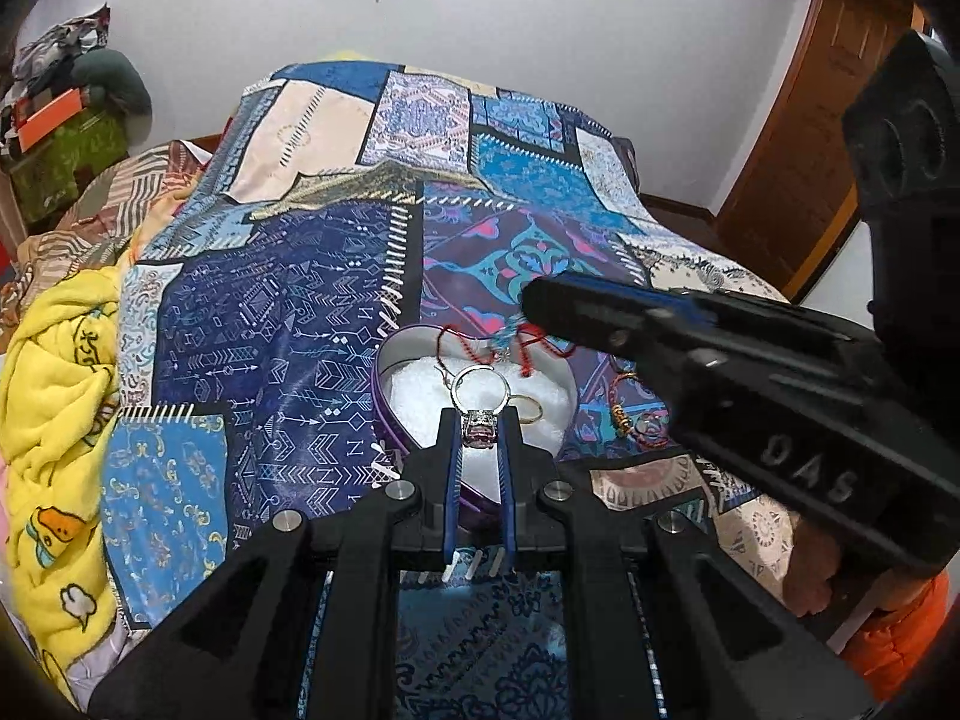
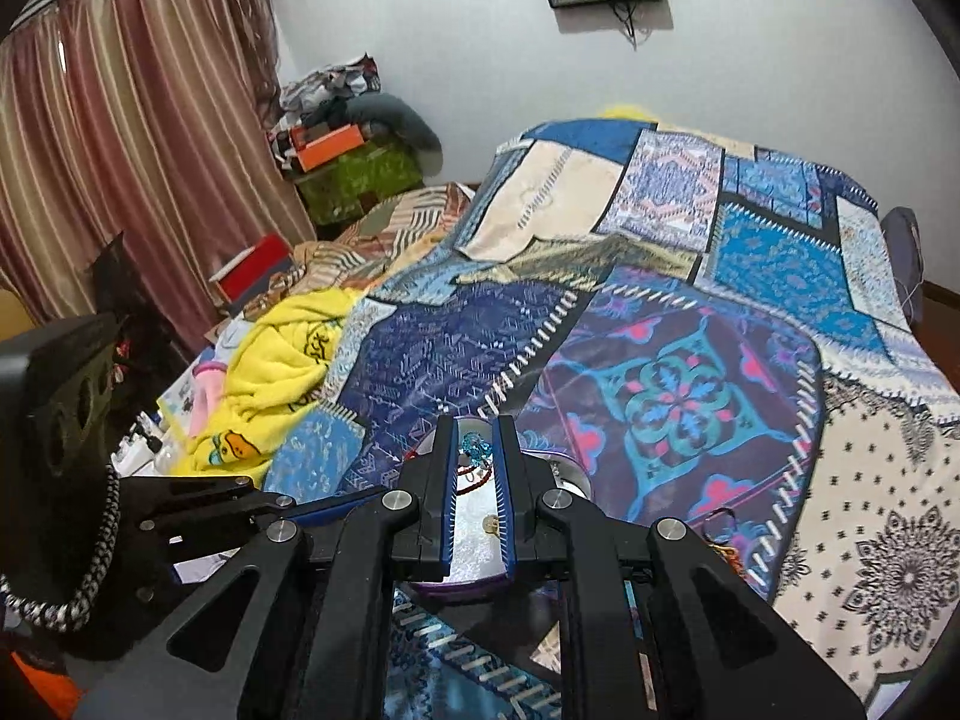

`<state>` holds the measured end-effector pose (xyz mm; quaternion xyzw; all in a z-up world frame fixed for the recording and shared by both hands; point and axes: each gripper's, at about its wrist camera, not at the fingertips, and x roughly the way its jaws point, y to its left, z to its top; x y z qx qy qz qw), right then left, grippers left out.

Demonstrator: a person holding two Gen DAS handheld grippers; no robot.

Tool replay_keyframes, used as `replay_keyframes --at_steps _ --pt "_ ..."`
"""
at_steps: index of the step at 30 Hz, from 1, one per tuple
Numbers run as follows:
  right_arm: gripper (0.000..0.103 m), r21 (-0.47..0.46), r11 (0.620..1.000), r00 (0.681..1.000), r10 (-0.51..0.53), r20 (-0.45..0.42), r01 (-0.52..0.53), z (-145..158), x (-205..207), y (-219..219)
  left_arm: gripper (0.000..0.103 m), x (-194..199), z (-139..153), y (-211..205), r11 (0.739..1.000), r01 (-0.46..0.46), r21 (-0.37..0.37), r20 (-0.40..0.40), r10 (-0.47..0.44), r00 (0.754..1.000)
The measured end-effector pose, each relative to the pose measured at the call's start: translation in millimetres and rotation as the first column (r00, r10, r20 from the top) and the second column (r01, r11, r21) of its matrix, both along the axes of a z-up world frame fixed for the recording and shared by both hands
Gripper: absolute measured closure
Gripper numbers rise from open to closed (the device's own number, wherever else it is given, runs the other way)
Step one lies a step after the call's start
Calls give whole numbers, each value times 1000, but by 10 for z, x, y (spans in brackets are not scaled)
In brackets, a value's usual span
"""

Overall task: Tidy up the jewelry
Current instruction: 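Lift both pieces into the heart tin and open both tools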

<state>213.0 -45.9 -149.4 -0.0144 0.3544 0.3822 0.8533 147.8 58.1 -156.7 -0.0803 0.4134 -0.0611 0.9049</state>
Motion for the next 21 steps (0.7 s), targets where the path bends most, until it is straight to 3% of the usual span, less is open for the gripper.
replay_keyframes --at_steps 11,21 --pt "93 -30 1000 996 4 -86 -6 -246 168 70 93 106 -86 32 1000 -6 17 -24 6 1000" --pt "92 -53 998 995 8 -97 -13 -276 154 82 93 89 -74 54 1000 -19 23 -22 19 1000"
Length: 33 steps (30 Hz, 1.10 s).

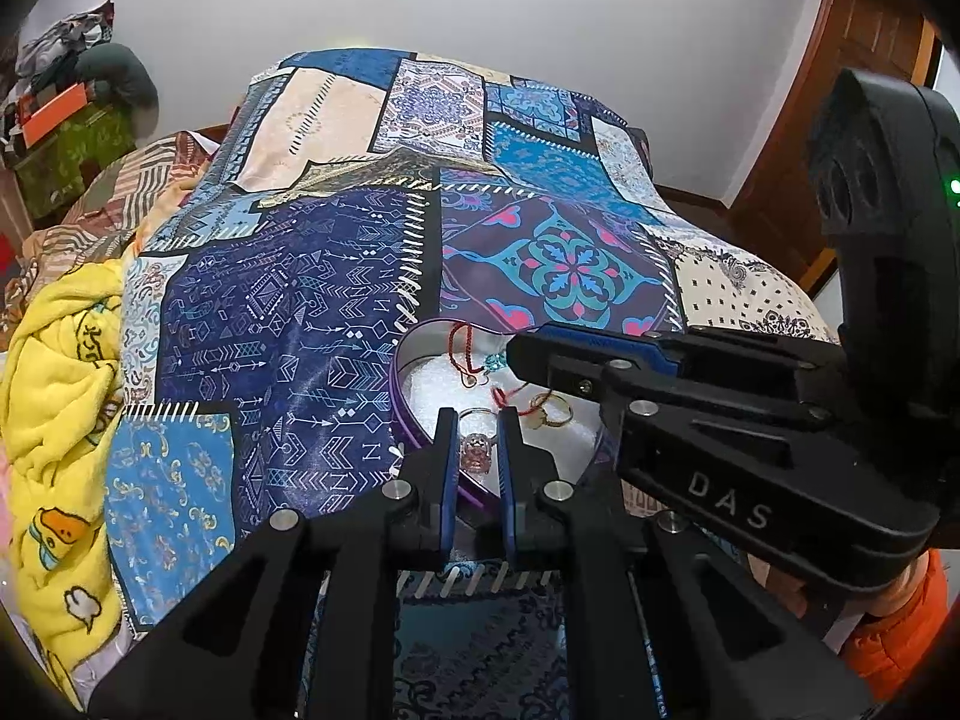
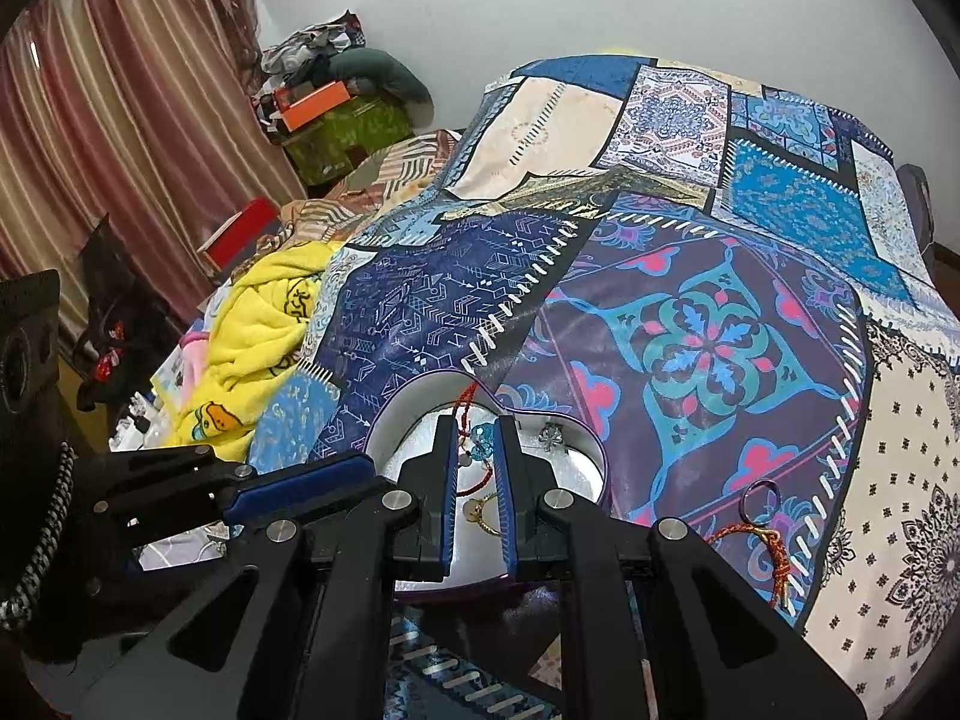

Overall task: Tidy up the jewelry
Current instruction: 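Lift both pieces into the heart tin and open both tools, then withdraw both tools from the tin toward the remaining jewelry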

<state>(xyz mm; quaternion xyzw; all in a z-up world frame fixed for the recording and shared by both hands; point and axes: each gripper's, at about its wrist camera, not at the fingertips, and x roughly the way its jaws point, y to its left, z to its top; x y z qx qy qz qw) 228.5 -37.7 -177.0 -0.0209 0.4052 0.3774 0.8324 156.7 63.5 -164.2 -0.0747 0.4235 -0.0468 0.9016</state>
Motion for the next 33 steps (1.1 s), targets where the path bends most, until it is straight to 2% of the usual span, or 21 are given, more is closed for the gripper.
replay_keyframes --at_steps 7,13,18,21,25,33 --pt "91 8 1000 1000 -16 16 16 90 -27 -56 93 -63 50 27 1000 -16 0 -1 16 1000" --pt "75 9 999 997 -49 64 48 224 -90 -147 93 -124 128 65 999 -35 9 10 35 999" --pt "67 10 997 990 -83 110 83 341 -156 -261 90 -177 233 69 999 -50 18 30 49 998" --pt "66 15 994 986 -107 130 106 418 -183 -354 88 -198 316 49 998 -54 18 46 53 998" --pt "65 29 990 979 -142 147 139 509 -213 -531 79 -216 418 -33 999 -49 21 69 48 996" --pt "65 29 971 957 -237 170 235 628 -227 -1027 72 -172 545 -338 1000 10 14 101 -11 995"
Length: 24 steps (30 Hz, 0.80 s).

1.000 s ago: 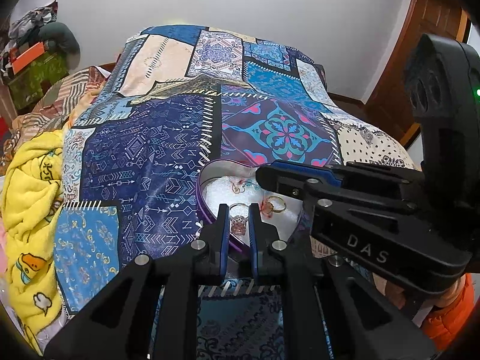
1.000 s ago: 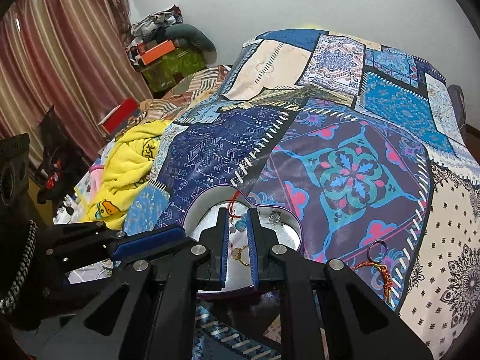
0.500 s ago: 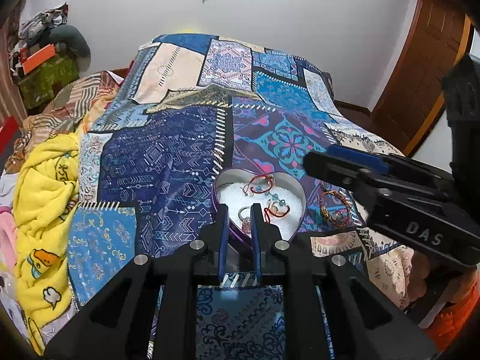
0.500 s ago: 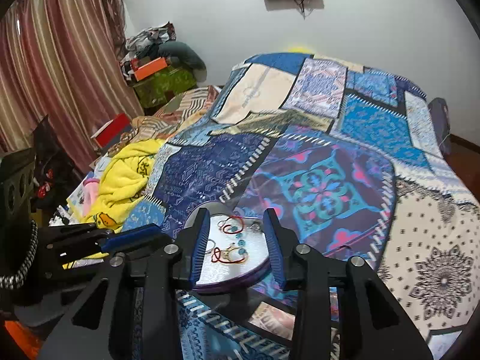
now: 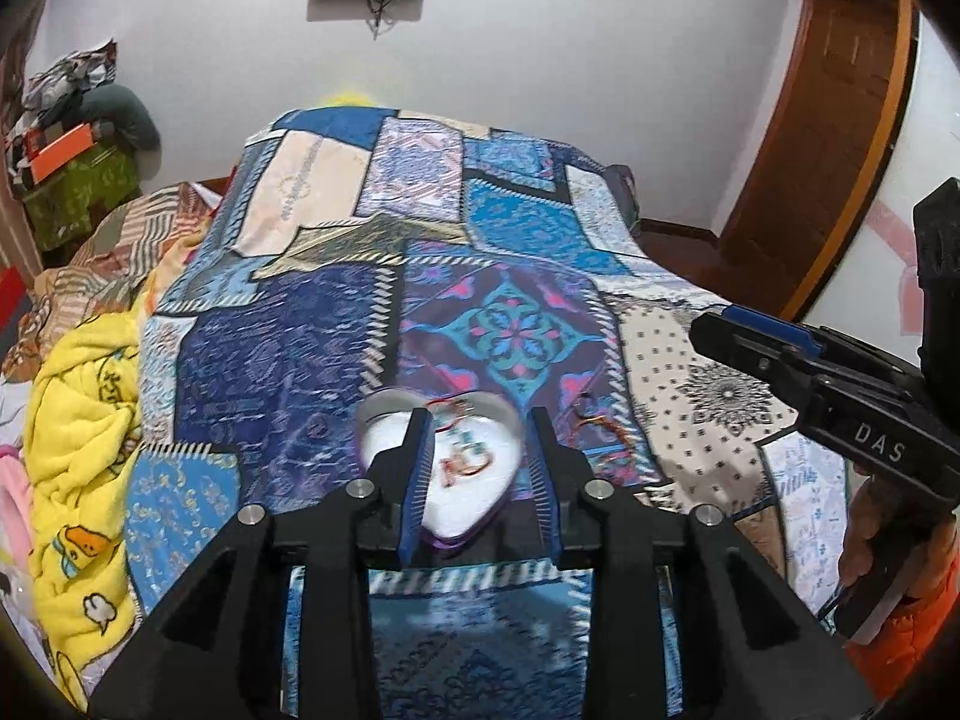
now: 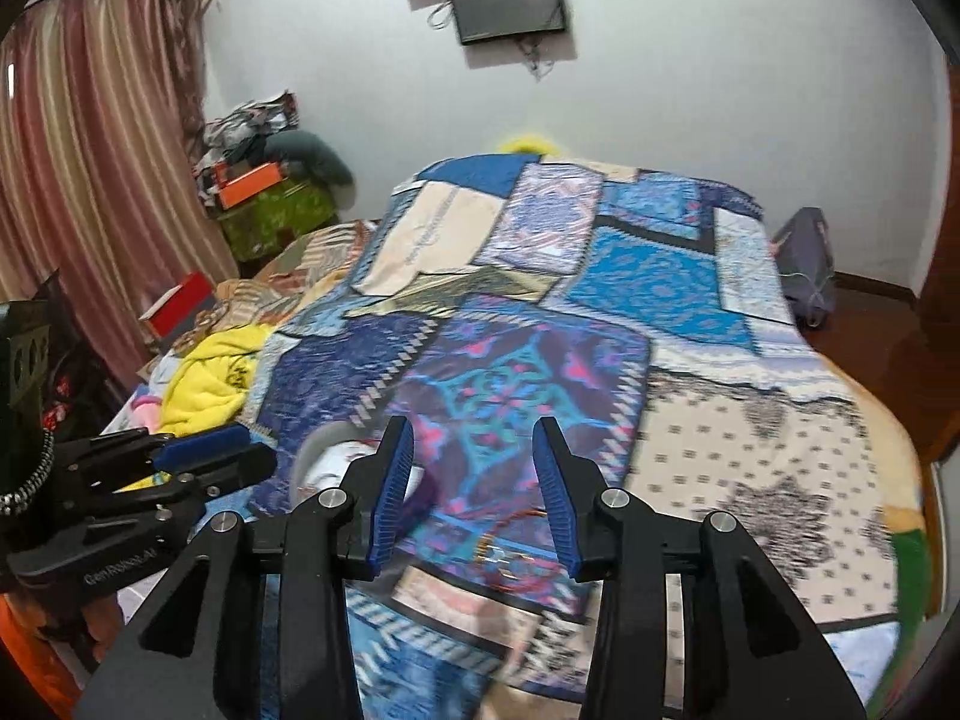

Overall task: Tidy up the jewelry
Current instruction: 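Withdraw both tools from the tin toward the remaining jewelry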

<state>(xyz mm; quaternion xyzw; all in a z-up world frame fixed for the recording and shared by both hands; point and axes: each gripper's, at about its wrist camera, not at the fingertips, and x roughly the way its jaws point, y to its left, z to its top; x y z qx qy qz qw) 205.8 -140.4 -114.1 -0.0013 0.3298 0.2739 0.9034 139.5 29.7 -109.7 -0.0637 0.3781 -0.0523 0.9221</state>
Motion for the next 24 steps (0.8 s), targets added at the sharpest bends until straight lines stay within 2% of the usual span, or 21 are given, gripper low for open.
replay_keyframes --at_steps 10,16,24 --pt "65 -34 995 994 -100 -43 99 -138 42 -514 71 192 -193 -437 995 97 -23 -55 -98 994" --pt "65 -67 993 989 -103 -103 96 -361 85 -640 71 292 -467 -597 992 123 -27 -122 -126 985" --pt "65 -86 993 981 -97 -167 84 -625 145 -716 72 458 -832 -712 993 118 -19 -194 -120 974"
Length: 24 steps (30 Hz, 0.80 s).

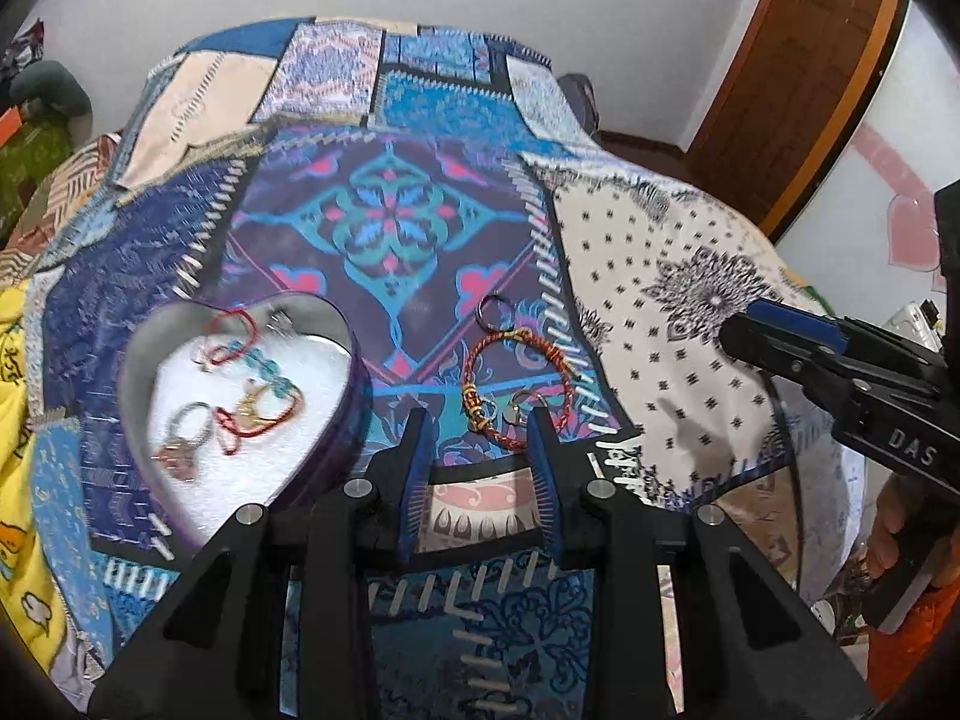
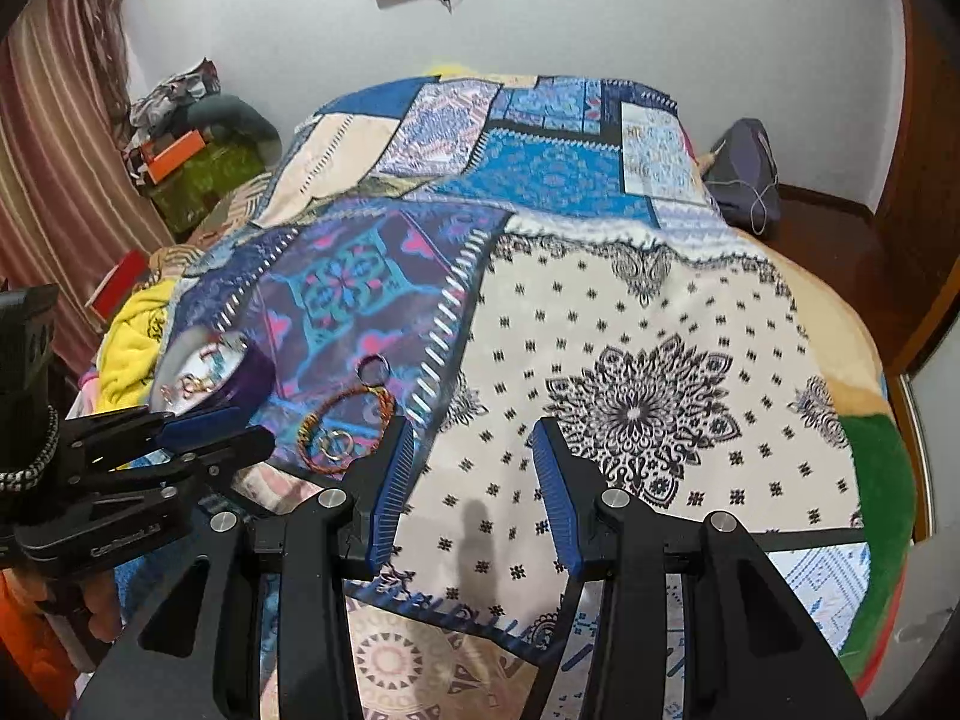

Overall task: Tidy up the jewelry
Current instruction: 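Withdraw both tools from the tin toward the remaining jewelry, then grasp the orange beaded bracelet with the left tool while the right tool approaches loose rings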

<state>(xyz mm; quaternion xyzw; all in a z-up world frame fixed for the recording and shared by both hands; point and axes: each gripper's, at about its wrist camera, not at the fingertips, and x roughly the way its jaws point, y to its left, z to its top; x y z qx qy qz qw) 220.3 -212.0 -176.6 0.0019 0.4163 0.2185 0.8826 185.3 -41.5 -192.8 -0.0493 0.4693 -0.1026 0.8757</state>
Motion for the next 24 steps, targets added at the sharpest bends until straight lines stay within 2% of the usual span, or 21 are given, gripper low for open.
replay_keyframes --at_steps 3,4,8,12,19,24 --pt "65 4 1000 1000 4 -14 -4 -56 25 -27 73 60 -70 -18 1000 -5 9 -10 5 1000" --pt "65 6 1000 1000 6 -17 -6 -70 30 -30 78 85 -96 -28 1000 -7 14 -13 7 1000" --pt "65 9 1000 1000 11 -26 -11 -112 59 -21 83 155 -172 -90 999 -3 43 -22 4 1000" --pt "65 19 1000 999 13 -35 -12 -142 74 -38 96 180 -219 -150 997 -3 80 -13 4 1000" --pt "65 27 999 999 20 -38 -19 -147 69 -31 98 135 -163 -152 997 10 79 7 -10 1000" --pt "65 38 999 998 32 -45 -30 -148 66 0 98 39 88 -110 997 -4 72 84 -2 996"
